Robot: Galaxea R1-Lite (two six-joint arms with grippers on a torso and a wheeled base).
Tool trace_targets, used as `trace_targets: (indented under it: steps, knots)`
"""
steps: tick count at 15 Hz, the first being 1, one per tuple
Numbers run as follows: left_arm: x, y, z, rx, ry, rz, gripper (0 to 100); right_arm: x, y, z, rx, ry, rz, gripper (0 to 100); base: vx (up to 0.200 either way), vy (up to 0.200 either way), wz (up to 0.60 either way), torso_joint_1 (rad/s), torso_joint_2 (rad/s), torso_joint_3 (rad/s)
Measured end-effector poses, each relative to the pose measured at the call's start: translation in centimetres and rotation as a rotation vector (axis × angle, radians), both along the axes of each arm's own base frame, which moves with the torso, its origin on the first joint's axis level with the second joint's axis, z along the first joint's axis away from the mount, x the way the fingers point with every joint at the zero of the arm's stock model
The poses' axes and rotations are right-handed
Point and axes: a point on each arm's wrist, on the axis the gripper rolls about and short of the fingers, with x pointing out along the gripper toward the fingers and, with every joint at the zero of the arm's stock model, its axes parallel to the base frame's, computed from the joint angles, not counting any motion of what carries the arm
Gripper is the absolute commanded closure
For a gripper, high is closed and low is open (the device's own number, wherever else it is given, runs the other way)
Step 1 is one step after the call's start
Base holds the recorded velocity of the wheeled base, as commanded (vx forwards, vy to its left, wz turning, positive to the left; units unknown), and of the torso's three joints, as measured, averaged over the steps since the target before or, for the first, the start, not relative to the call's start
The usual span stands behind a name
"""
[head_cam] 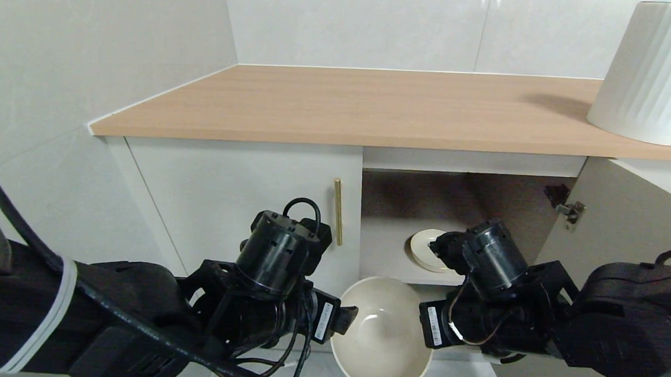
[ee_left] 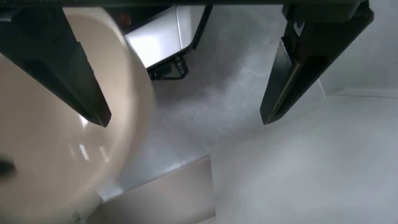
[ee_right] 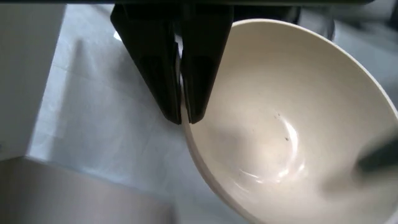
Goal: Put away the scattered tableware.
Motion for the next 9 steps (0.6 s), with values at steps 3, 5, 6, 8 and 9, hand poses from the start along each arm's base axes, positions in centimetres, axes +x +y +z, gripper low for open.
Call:
trace_targets:
  steps: [3,5,6,8,9]
  knots:
    - [0.0,0.0,0.2,-0.015,-0.001,0.007,0,2.8,0.0,-0.4,0.080,0.019,-0.197,100,0.000,0.000,0.00,0.000,0.00,0.000]
    - [0.0,0.1,0.4,-0.018,-0.004,0.007,0,5.3,-0.6,-1.1,0.109,0.021,-0.344,100,0.000,0.000,0.00,0.000,0.00,0.000]
    - [0.0,0.1,0.4,-0.020,-0.006,0.008,0,6.4,-1.0,-1.3,0.133,0.023,-0.399,100,0.000,0.000,0.00,0.000,0.00,0.000]
    - [-0.1,0.1,0.7,-0.026,-0.011,0.009,0,8.9,-2.1,-1.5,0.186,0.022,-0.512,100,0.000,0.000,0.00,0.000,0.00,0.000]
    - [-0.1,0.2,0.9,-0.032,-0.015,0.014,0,9.8,-2.7,-1.8,0.187,0.024,-0.543,100,0.000,0.000,0.00,0.000,0.00,0.000]
